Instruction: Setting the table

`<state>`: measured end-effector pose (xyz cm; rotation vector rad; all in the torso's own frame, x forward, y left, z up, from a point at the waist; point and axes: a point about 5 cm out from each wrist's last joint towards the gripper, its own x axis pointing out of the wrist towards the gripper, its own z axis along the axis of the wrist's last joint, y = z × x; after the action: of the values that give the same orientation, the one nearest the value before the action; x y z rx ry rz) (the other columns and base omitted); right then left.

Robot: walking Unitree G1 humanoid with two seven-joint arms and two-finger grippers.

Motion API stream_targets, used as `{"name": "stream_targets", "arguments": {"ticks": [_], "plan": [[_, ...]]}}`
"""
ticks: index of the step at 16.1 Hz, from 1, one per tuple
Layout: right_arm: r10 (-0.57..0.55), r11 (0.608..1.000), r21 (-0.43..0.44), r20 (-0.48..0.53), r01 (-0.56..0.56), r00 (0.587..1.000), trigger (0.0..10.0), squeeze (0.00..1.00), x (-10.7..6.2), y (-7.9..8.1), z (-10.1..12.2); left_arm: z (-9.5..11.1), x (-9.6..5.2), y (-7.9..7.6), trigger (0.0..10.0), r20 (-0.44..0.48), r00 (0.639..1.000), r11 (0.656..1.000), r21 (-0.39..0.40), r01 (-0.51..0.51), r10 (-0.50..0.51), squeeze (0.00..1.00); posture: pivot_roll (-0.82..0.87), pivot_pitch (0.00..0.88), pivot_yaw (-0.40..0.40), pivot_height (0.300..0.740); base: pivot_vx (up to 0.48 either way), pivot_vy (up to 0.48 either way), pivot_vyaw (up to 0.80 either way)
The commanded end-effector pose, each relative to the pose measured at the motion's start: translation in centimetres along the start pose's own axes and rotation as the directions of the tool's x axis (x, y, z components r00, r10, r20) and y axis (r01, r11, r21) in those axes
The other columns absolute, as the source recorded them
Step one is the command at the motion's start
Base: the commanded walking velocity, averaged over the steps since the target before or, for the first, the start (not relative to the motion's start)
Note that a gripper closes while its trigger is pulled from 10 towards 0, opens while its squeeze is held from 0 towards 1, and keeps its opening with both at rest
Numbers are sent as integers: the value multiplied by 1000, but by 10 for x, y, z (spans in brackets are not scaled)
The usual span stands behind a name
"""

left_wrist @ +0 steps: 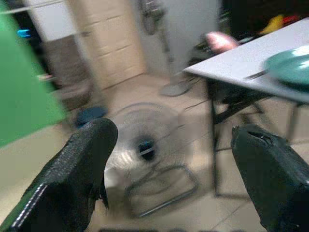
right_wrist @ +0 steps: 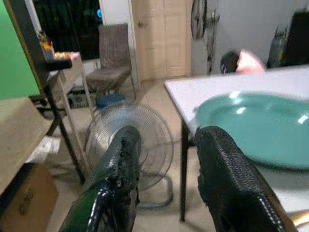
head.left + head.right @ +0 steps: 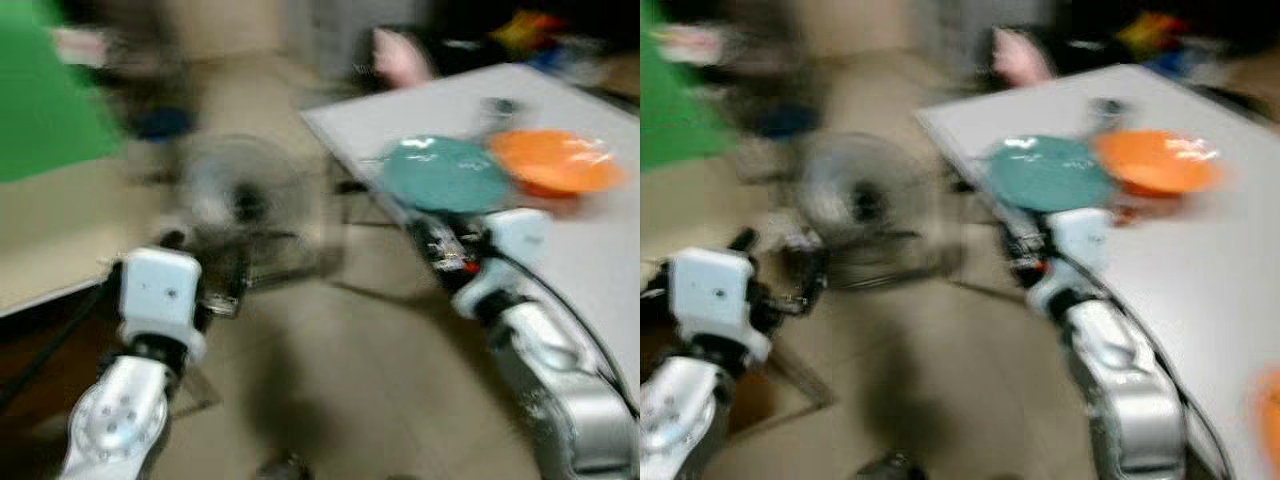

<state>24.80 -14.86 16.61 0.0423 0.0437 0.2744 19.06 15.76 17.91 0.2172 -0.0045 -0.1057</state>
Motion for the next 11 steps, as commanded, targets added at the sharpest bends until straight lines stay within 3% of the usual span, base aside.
{"name": "stream_targets", "arguments": {"ticks": [1, 7, 10, 11], "plan": [[9, 1000, 25, 4, -9, 1000, 10000, 0, 1, 4, -1, 2, 0, 6, 10000, 8, 1000, 999, 31, -18, 17, 0, 38, 62, 31, 740, 0, 281, 800], [4, 999, 39, -10, -4, 1000, 10000, 0, 3, 4, -4, 3, 0, 14, 10000, 20, 999, 997, 61, -42, 41, 0, 42, 54, 19, 740, 0, 282, 800], [23, 998, 65, -26, -21, 999, 10000, 0, 4, 7, -7, 1, -3, 17, 10000, 2, 998, 998, 15, -68, 68, 0, 43, 52, 15, 740, 0, 261, 800], [30, 992, 122, -39, -25, 999, 10000, 1000, 4, 8, -9, 1, -4, 18, 10000, 1, 997, 997, -15, -76, 76, 1000, 47, 49, 10, 740, 0, 251, 800]]}}
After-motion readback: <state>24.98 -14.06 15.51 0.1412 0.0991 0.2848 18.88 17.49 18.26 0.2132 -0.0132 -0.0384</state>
